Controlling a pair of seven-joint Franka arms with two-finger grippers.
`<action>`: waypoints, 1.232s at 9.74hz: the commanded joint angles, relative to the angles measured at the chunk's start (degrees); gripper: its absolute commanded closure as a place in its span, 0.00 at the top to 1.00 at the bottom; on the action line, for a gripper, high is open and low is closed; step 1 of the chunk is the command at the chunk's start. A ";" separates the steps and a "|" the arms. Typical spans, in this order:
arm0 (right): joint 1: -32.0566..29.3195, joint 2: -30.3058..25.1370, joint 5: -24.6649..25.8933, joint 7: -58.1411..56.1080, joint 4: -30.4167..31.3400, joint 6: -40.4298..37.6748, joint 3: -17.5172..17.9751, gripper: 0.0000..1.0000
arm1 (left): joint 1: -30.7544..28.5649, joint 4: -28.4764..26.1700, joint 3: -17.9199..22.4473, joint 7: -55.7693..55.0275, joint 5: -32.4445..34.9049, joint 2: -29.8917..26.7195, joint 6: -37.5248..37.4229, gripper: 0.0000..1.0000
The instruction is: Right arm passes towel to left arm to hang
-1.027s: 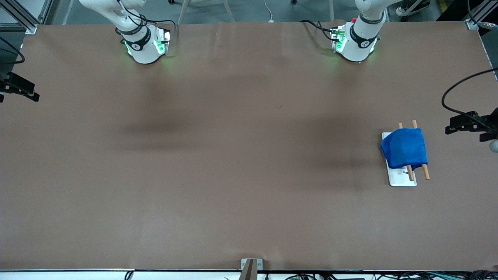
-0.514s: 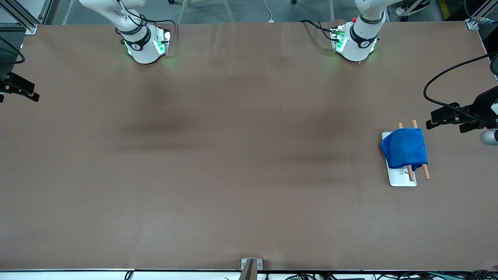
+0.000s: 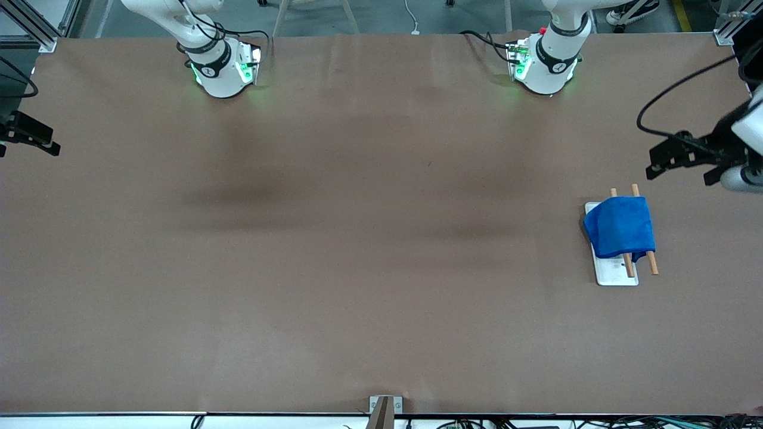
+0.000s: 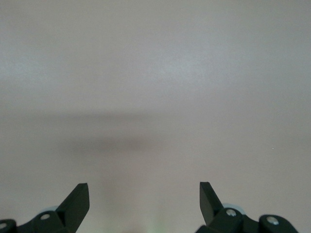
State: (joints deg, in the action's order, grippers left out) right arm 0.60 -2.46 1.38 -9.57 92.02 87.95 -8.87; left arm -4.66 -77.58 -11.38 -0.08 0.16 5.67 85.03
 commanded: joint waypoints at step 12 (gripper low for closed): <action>-0.16 -1.58 0.20 0.96 1.67 0.73 0.08 1.00 | 2.90 -18.04 3.47 -1.85 -0.42 -12.97 5.15 1.00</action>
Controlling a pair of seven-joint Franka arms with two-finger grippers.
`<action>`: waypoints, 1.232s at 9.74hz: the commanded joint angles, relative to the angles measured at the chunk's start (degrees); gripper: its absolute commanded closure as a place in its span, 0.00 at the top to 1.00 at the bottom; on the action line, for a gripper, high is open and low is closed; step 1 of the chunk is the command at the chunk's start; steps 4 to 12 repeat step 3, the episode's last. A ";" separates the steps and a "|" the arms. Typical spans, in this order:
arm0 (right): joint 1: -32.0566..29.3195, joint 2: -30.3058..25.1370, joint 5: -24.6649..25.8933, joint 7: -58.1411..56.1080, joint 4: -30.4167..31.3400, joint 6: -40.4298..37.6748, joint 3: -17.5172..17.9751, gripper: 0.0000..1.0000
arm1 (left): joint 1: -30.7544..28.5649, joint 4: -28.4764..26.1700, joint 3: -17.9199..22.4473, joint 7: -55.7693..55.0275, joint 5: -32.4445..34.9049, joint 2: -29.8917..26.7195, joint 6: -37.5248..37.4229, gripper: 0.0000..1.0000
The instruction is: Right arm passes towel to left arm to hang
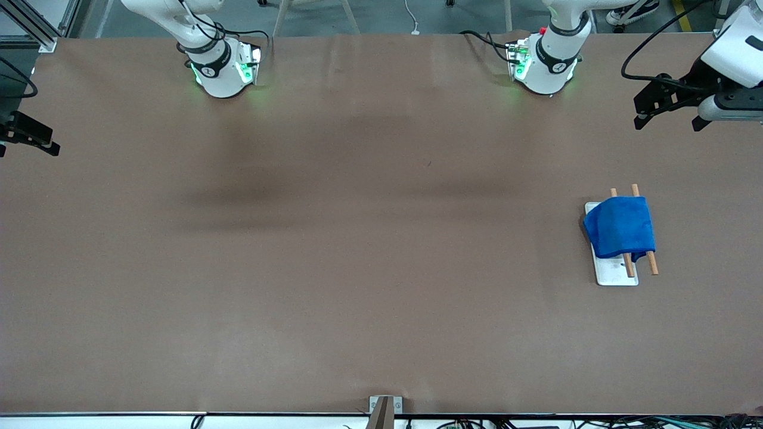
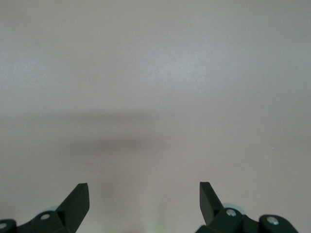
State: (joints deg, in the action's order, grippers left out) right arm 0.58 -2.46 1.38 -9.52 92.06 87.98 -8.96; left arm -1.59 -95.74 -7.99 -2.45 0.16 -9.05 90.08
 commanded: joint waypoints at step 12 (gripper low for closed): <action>-0.14 -1.58 0.20 0.91 1.63 0.70 0.17 1.00 | -0.35 0.56 0.34 0.43 -0.69 2.01 -0.43 1.00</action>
